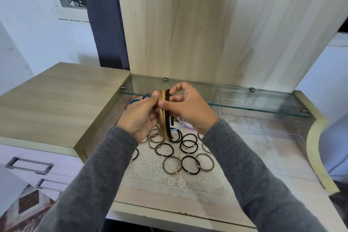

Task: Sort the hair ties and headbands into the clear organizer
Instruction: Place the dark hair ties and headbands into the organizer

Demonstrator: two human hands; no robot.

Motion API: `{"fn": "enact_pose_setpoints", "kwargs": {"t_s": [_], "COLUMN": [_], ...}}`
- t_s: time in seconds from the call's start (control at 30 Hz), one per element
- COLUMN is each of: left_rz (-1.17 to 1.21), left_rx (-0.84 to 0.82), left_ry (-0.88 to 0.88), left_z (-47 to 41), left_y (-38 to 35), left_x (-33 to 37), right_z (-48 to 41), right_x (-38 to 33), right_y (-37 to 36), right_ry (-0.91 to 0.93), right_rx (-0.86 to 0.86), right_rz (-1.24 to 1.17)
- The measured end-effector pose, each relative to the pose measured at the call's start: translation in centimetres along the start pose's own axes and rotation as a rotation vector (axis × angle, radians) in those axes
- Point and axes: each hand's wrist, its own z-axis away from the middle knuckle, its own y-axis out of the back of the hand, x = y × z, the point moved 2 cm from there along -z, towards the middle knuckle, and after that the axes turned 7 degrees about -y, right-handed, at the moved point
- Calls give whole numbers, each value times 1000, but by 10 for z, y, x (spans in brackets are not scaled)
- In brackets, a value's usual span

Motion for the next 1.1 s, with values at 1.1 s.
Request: {"fn": "enact_pose_setpoints", "kwargs": {"t_s": [1.1], "left_rz": [-796], "left_rx": [-218], "left_ry": [-330], "left_z": [-40], "left_y": [-148], "left_x": [-134], "right_z": [101], "right_x": [38], "right_y": [222], "right_ry": [-111], "right_rx": [118], "right_rz": [-304]}}
